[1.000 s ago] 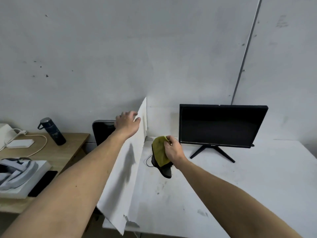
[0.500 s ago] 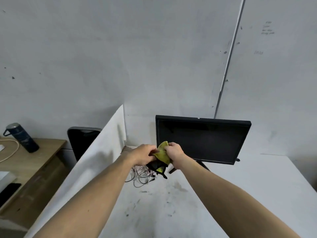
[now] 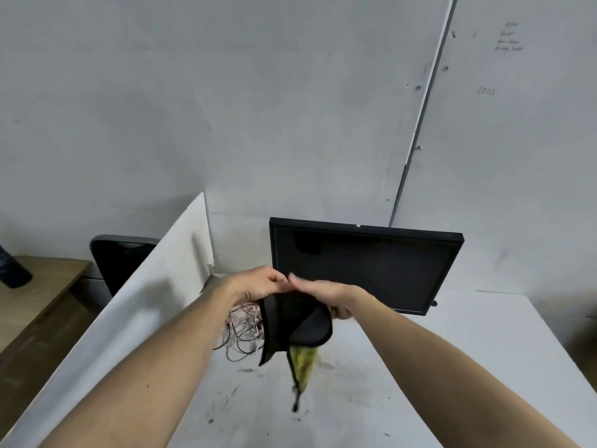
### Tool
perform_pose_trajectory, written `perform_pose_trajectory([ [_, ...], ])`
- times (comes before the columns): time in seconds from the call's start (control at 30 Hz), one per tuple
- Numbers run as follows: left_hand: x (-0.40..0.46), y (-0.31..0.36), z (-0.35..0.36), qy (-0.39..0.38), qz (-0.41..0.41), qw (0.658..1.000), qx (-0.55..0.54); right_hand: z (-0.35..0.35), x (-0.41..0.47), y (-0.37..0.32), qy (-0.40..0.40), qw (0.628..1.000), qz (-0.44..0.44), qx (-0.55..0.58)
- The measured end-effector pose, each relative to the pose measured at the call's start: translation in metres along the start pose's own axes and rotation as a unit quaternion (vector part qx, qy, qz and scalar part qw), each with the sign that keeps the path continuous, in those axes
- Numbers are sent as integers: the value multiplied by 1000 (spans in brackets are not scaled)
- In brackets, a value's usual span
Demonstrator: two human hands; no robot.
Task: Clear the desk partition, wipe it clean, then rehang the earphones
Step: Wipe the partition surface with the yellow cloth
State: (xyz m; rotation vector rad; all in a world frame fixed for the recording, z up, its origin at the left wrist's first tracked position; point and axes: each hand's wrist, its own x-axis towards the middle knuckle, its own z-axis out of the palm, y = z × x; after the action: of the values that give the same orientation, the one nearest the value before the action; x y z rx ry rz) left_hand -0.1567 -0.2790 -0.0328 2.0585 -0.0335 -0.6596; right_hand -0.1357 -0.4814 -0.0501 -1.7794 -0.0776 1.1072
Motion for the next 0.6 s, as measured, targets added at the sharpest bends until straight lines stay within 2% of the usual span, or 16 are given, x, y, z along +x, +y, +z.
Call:
perform_pose_trajectory([
  [0.1, 10, -2, -10, 39, -1, 999, -31, -8, -1, 6, -30, 995, -18, -98],
  [0.2, 16, -5, -18, 47, -2, 999, -4, -14, 5, 7, 54, 990, -34, -124],
  [0.3, 17, -8, -23, -49, -63, 996, 35, -19, 9, 10, 77, 995, -31, -53],
  [0.4, 19, -12, -24, -91, -93, 990, -63, -27, 7, 18, 37, 998, -18, 52],
  [0.53, 25, -18, -20, -15, -102, 977, -188, -34, 2, 30, -68, 997, 29, 7],
  [0.6, 28, -21, -16, 15, -96, 975, -198, -36, 4, 36, -54, 997, 25, 42],
])
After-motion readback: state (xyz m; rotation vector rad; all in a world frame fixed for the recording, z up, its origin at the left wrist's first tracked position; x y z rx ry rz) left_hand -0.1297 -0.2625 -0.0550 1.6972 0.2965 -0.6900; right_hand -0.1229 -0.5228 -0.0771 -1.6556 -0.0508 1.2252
